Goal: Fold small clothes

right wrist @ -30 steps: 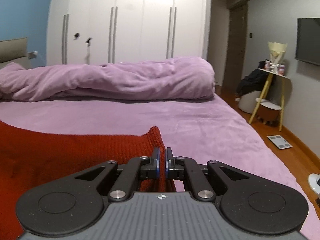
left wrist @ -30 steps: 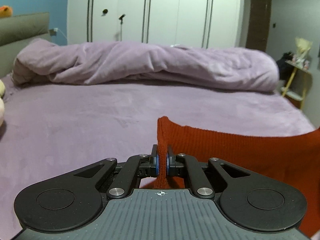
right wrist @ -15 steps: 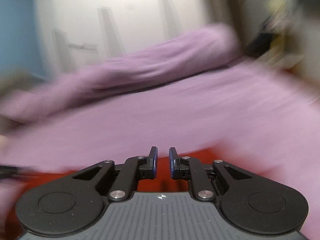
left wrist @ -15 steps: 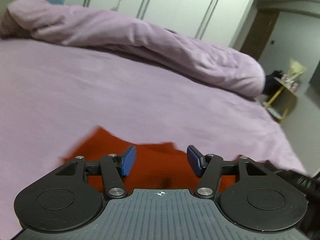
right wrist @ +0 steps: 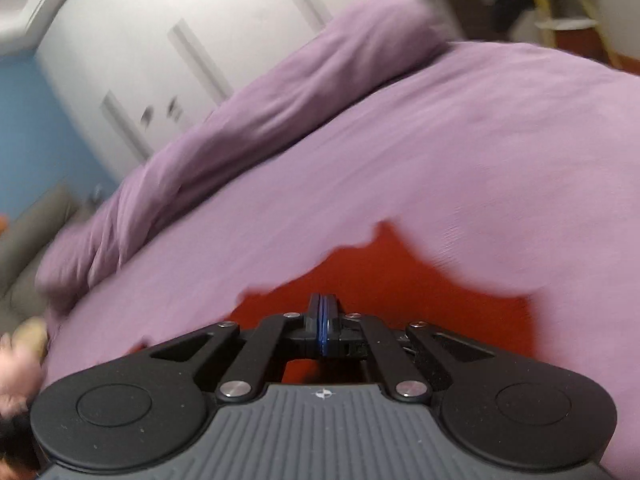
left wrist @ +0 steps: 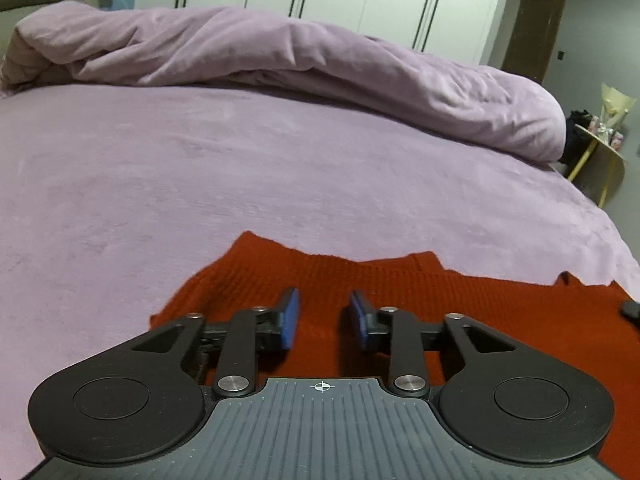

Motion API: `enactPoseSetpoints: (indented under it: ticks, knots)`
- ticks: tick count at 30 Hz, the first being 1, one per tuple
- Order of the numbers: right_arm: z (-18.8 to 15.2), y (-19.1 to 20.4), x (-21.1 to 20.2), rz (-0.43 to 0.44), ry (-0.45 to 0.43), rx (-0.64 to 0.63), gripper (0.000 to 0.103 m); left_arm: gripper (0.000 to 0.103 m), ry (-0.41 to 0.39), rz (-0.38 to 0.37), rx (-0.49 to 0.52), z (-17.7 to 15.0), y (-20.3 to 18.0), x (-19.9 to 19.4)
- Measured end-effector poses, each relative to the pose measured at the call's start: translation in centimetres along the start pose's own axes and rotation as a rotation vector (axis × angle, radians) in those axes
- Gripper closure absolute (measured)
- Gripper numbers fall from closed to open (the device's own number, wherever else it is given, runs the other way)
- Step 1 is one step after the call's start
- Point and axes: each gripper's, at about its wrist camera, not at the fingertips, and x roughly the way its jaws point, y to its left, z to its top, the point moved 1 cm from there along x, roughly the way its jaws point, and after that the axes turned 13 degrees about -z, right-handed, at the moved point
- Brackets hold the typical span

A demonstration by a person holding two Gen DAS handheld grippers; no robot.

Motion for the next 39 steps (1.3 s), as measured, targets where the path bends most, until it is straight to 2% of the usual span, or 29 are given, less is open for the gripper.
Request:
enactPoseSetpoints:
  ticks: [1,3,4,6,7,8,9,11,14,16,17,18,20,21,22,23,24,26,28,31,33,35,37,39]
  knots:
    - [0.4,-1.3,-0.4,-0.011,-0.015,0.045,0.103,0.072,-0.005,-0.009,-0.012,0.0,0.2,-0.2]
    - [0.4,-2.3,-1.4,-0.096,-0.073,0.031,0.103,0.072,-0.006,-0.014,-0.022,0.2,0.4,-0.4]
    - [0.2,-2.8,-1.4,-0.118,-0.073,0.046,0.103,0.069,-0.009,-0.002,-0.018,0.2,0.5,-0.8]
    - [0.0,-3.6,-1.3,-0.12,-0.064,0.107,0.102,0.038,-0.002,0.06,-0.024,0.3,0.9,-1.3]
    - [0.1,-3.4,-1.5,-0.144,-0.072,0.106,0.099,0.038,0.0,0.085,-0.039,0.5,1.4,-1.7]
    - [0.2,-2.9,-1.9,-0.195,-0.07,0.089,0.081,0.038,-0.003,0.076,-0.053,0.5,1.7,-2.4]
    - [0.1,-2.2,-2.3,-0.216,-0.061,0.067,0.078,0.038,-0.002,0.059,-0.068,0.5,2.1,-3.4]
    - [0.0,-0.8,-3.7,-0.164,-0.073,0.016,0.078,0.034,0.007,0.074,-0.076,0.4,2.3,-5.5]
    - [-1.9,1.0,-7.6,-0.049,-0.118,-0.146,0.078,0.027,0.005,0.036,-0.062,-0.7,2.0,-8.3]
    - [-3.5,1.1,-8.5,-0.062,-0.08,-0.223,0.079,0.026,0.038,0.037,-0.053,-1.7,1.9,-9.0]
    - [-4.2,1.0,-8.4,-0.11,-0.05,-0.263,0.083,0.026,0.067,0.065,-0.038,-2.1,2.0,-9.0]
    - [-4.9,0.7,-8.3,-0.183,-0.036,-0.31,0.084,0.026,0.098,0.128,-0.012,-2.5,1.9,-8.8]
    - [-5.7,0.7,-8.8,-0.303,-0.094,-0.418,0.084,0.026,0.099,0.215,0.036,-3.0,2.2,-9.2]
    - [-5.9,1.5,-9.0,-0.434,-0.117,-0.49,0.08,0.028,0.099,0.249,0.051,-3.1,2.4,-9.7]
    - [-5.8,1.9,-9.3,-0.491,-0.127,-0.512,0.08,0.028,0.102,0.27,0.053,-3.0,2.6,-10.4]
    - [-5.6,2.2,-10.2,-0.473,-0.131,-0.479,0.08,0.028,0.109,0.261,0.039,-3.0,2.8,-11.3]
    - [-5.6,2.4,-11.4,-0.419,-0.138,-0.426,0.08,0.028,0.112,0.239,0.017,-3.1,3.1,-12.1]
    - [-5.8,3.4,-13.5,-0.298,-0.157,-0.366,0.08,0.028,0.144,0.14,-0.072,-3.6,3.8,-14.1]
    - [-6.6,5.6,-14.8,-0.177,-0.159,-0.372,0.079,0.028,0.175,0.021,-0.163,-4.4,4.2,-15.7]
    - [-9.0,8.8,-15.1,-0.026,-0.094,-0.352,0.079,0.028,0.223,-0.135,-0.285,-6.0,4.3,-16.8]
    - [-10.9,10.6,-13.8,0.056,-0.007,-0.332,0.079,0.029,0.25,-0.195,-0.366,-6.9,4.6,-16.3]
    - [-13.5,12.7,-13.0,0.066,0.059,-0.342,0.082,0.03,0.232,-0.219,-0.428,-7.2,5.2,-15.5]
    - [-14.6,14.4,-11.5,0.059,0.106,-0.359,0.091,0.031,0.188,-0.244,-0.505,-6.9,6.1,-14.8]
    - [-15.9,15.9,-11.2,0.066,0.135,-0.363,0.096,0.039,0.141,-0.269,-0.58,-6.6,6.8,-14.2]
